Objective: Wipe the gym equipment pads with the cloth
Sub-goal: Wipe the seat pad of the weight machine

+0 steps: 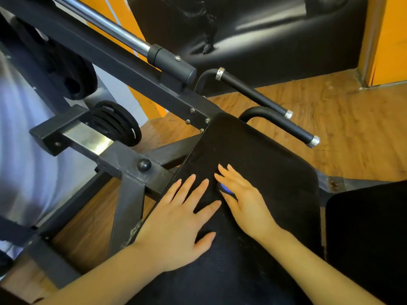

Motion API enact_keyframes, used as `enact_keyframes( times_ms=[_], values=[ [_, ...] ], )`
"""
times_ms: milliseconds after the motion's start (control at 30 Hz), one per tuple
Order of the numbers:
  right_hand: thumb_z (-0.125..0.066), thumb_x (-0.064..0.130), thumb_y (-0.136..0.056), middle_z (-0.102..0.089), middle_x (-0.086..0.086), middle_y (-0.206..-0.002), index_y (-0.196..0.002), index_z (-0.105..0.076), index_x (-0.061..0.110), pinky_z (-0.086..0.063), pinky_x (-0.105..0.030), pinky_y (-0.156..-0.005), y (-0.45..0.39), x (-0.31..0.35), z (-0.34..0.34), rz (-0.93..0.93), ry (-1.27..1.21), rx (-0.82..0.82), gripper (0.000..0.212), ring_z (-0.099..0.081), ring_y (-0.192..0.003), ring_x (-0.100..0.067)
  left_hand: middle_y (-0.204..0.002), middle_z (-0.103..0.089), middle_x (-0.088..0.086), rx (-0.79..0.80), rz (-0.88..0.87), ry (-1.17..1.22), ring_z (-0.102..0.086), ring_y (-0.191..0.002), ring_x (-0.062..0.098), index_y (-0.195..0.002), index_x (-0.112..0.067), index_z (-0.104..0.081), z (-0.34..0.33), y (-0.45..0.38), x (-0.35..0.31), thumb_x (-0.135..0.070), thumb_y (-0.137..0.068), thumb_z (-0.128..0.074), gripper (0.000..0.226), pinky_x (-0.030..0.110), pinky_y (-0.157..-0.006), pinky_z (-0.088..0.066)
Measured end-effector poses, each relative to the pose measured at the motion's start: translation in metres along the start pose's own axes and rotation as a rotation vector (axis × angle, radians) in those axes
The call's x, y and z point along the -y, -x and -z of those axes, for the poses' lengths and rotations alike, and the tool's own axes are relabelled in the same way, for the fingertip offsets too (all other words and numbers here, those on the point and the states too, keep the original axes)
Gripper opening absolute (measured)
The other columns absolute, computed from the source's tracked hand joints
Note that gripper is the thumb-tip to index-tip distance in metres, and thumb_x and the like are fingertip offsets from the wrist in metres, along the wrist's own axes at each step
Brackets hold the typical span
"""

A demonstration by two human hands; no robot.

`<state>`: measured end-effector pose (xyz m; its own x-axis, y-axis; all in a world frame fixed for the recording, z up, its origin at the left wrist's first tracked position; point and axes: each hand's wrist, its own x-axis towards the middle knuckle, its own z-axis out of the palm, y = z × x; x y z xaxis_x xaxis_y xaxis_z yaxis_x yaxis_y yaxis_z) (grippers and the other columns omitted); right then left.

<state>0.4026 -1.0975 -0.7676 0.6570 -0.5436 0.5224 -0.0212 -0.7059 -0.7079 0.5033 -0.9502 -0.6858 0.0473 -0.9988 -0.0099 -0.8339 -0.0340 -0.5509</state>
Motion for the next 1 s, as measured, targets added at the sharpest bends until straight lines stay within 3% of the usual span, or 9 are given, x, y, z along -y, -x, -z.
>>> enact_keyframes(
  times_ms=[133, 267, 333, 433, 533, 667, 900, 1000],
  values=[
    [-0.052, 0.009, -0.096, -0.027, 0.007, -0.154, -0.143, -0.04, 0.019, 0.009, -0.003, -0.104, -0.029, 0.002, -0.006, 0.007, 0.053, -0.01, 0.049, -0.007, -0.143, -0.004, -0.153, -0.036, 0.012, -0.008, -0.004, -0.002, -0.028, -0.142, 0.036, -0.14, -0.033, -0.049, -0.001, -0.001, -0.001, -0.061, -0.088, -0.041, 0.06, 0.046, -0.113, -0.015],
    [-0.049, 0.01, -0.098, -0.03, 0.0, -0.155, -0.144, -0.04, 0.015, -0.015, -0.029, -0.116, -0.103, 0.001, -0.014, -0.114, 0.06, -0.072, 0.047, -0.014, -0.146, -0.016, -0.153, -0.036, 0.01, 0.017, -0.012, 0.005, -0.028, -0.143, 0.035, -0.14, -0.035, -0.047, 0.002, -0.003, 0.0, -0.062, -0.087, -0.041, 0.06, 0.046, -0.113, -0.014],
    [-0.049, 0.01, -0.098, -0.03, 0.001, -0.155, -0.144, -0.04, 0.015, -0.018, -0.035, -0.116, -0.106, 0.002, -0.012, -0.149, 0.014, -0.078, 0.047, -0.015, -0.146, -0.015, -0.153, -0.037, 0.011, 0.024, -0.012, 0.012, -0.029, -0.143, 0.035, -0.14, -0.035, -0.048, 0.002, -0.002, 0.0, -0.061, -0.088, -0.041, 0.059, 0.046, -0.116, -0.017],
    [-0.051, 0.011, -0.097, -0.027, 0.007, -0.155, -0.144, -0.039, 0.02, -0.018, -0.033, -0.117, -0.06, 0.001, -0.005, -0.162, -0.05, -0.045, 0.049, -0.015, -0.145, -0.008, -0.151, -0.04, 0.011, 0.018, -0.002, 0.003, -0.032, -0.141, 0.035, -0.138, -0.035, -0.05, 0.002, -0.001, -0.001, -0.061, -0.087, -0.04, 0.058, 0.047, -0.115, -0.024],
    [-0.054, 0.015, -0.096, -0.021, 0.017, -0.151, -0.144, -0.036, 0.025, -0.01, -0.017, -0.112, -0.013, -0.005, -0.001, -0.1, -0.037, -0.04, 0.053, -0.011, -0.141, 0.002, -0.151, -0.039, 0.012, 0.015, 0.003, -0.004, -0.032, -0.141, 0.036, -0.138, -0.034, -0.051, 0.002, -0.001, -0.001, -0.061, -0.087, -0.039, 0.059, 0.048, -0.113, -0.025],
    [-0.055, 0.019, -0.095, -0.026, 0.013, -0.151, -0.143, -0.04, 0.019, -0.002, -0.001, -0.103, -0.039, -0.009, -0.006, -0.086, -0.024, -0.045, 0.05, -0.013, -0.142, -0.002, -0.151, -0.039, 0.012, -0.011, 0.0, -0.003, -0.031, -0.141, 0.036, -0.138, -0.033, -0.051, -0.002, -0.001, -0.002, -0.061, -0.086, -0.041, 0.059, 0.047, -0.115, -0.018],
    [-0.057, 0.012, -0.094, -0.04, 0.006, -0.149, -0.136, -0.051, 0.024, -0.014, -0.021, -0.111, -0.073, -0.011, -0.009, -0.112, -0.093, -0.092, 0.044, -0.021, -0.143, -0.009, -0.148, -0.044, 0.011, -0.006, 0.005, -0.005, -0.037, -0.139, 0.035, -0.135, -0.035, -0.054, 0.003, -0.002, -0.001, -0.062, -0.084, -0.043, 0.059, 0.048, -0.11, -0.029],
    [-0.06, 0.023, -0.093, -0.041, 0.008, -0.148, -0.135, -0.052, 0.024, -0.017, -0.023, -0.11, -0.063, -0.009, -0.008, -0.101, -0.161, -0.087, 0.043, -0.022, -0.143, -0.007, -0.148, -0.044, 0.011, -0.009, 0.01, -0.006, -0.037, -0.138, 0.035, -0.134, -0.035, -0.055, 0.002, -0.002, -0.002, -0.062, -0.084, -0.042, 0.059, 0.048, -0.11, -0.03]
  ],
)
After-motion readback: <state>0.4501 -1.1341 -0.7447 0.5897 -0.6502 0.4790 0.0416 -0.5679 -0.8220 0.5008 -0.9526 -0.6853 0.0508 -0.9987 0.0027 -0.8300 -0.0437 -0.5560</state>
